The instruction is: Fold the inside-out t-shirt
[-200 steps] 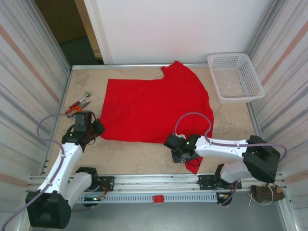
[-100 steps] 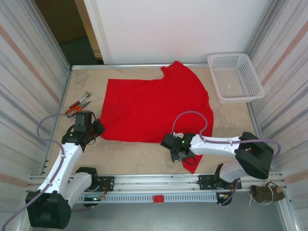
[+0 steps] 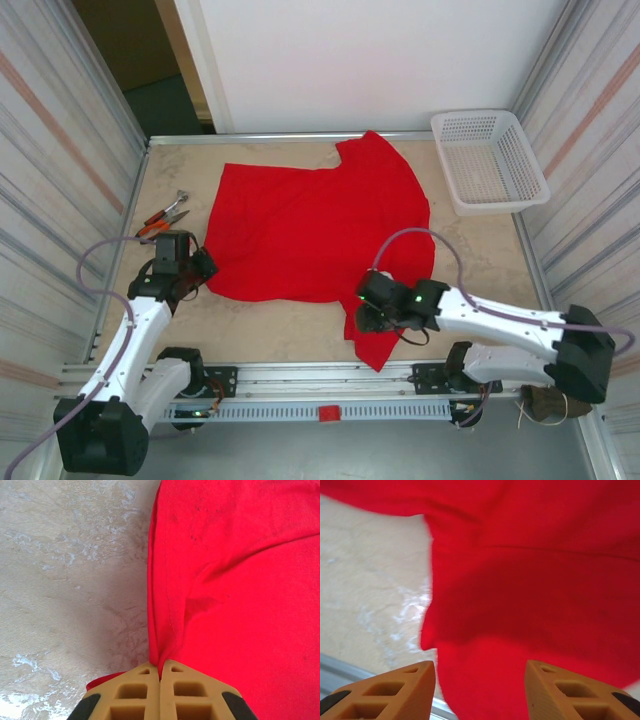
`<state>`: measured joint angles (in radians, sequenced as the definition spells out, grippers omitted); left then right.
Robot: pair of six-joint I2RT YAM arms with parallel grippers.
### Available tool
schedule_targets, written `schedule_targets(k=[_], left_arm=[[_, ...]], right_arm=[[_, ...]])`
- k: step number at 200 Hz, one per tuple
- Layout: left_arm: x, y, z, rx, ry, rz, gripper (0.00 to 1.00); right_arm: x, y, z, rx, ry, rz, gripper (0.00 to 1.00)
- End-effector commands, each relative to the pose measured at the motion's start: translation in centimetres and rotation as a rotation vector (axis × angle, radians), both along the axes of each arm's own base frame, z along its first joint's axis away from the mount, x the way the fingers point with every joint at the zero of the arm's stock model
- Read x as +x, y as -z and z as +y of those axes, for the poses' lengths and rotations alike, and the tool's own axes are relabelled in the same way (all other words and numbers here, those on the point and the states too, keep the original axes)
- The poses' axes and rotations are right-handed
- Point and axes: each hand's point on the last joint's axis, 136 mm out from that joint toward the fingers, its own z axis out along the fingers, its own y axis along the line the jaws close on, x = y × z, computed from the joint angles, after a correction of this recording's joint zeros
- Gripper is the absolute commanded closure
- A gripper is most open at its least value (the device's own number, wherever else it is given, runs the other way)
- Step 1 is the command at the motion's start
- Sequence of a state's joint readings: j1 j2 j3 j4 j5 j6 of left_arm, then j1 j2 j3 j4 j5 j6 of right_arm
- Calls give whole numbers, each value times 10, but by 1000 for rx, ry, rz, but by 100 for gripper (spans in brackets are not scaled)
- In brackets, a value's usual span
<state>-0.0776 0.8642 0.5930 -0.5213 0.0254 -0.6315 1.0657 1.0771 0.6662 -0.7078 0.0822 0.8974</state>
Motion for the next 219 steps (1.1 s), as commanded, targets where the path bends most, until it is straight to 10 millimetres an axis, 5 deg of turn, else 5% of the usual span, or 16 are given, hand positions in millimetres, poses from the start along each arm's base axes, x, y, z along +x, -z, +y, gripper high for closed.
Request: schedule_targets(k=[1,28,58,164,182,212,219], left_arm=[[0,-5,1,-1,1,-16,100],[1,-6,1,-5,2,-20,100],[2,-7,1,-2,4,-22,100],[-1,-5,3,-1,-1,-17,100],[-1,-6,3,0,-4,-21,100],[-2,-7,3,-1,0,-22,100],[-2,-8,3,-2,-2,-24,100]], right_arm=[[-15,9,-43,-87,153,53,56],[-37,12,-57,-109,149,98,57],[-56,24,-62,-144,116,159,46],[-76,68,-2,-101,33,245,58],[-77,76,3,-129,18,251,68],[-77,77,3,-147,13,240,100],[-75,73,2,-146,13,228,100]])
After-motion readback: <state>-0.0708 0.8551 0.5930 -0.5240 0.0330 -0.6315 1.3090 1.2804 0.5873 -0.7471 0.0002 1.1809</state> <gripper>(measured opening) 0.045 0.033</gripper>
